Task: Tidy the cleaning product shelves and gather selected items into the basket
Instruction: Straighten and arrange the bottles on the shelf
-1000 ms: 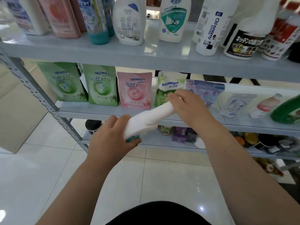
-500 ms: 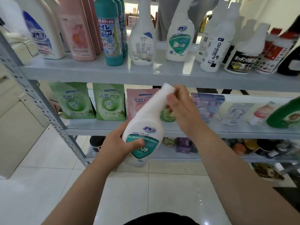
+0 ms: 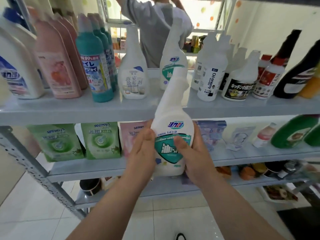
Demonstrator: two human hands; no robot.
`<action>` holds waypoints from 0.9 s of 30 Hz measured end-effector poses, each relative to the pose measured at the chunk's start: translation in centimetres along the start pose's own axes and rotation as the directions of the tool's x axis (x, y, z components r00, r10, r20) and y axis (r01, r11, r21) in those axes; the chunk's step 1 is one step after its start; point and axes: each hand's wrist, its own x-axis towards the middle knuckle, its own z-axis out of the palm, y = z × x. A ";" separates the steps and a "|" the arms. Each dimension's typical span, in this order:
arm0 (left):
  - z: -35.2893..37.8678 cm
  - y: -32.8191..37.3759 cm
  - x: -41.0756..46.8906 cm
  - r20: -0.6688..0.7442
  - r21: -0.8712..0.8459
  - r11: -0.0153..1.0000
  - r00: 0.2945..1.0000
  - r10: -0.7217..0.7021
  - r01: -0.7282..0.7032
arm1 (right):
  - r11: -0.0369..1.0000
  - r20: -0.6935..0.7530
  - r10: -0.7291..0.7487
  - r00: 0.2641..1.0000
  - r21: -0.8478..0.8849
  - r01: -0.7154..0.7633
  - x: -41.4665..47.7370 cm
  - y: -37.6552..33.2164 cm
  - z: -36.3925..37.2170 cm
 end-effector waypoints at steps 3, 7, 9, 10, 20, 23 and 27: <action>1.8 2.5 3.2 0.091 0.070 0.996 0.995 0.050 -0.057 | 0.992 -0.038 -0.120 0.992 0.024 0.121 2.5 -2.0 -1.9; 4.0 5.3 9.2 0.068 0.082 0.987 0.989 0.134 -0.139 | 0.976 -0.061 -0.217 0.974 -0.028 0.216 6.1 -4.8 -3.7; 5.3 6.2 13.2 0.020 0.134 0.973 0.982 0.188 -0.189 | 0.964 -0.075 -0.265 0.961 -0.054 0.262 7.7 -5.5 -4.4; 5.9 6.6 15.2 0.001 0.170 0.963 0.978 0.211 -0.208 | 0.958 -0.088 -0.283 0.955 -0.065 0.278 8.5 -5.8 -4.7; 9.2 7.9 25.6 -0.091 0.475 0.878 0.988 0.122 -0.064 | 0.928 -0.024 -0.335 0.942 -0.180 0.326 13.7 -5.5 -6.8; 9.8 7.7 23.7 -0.124 0.461 0.882 0.977 0.175 -0.099 | 0.920 -0.029 -0.354 0.935 -0.189 0.343 14.5 -5.3 -7.1; 9.8 6.1 22.3 -0.167 0.349 0.933 0.974 0.153 -0.087 | 0.895 -0.033 -0.402 0.915 -0.224 0.385 14.9 -5.1 -7.7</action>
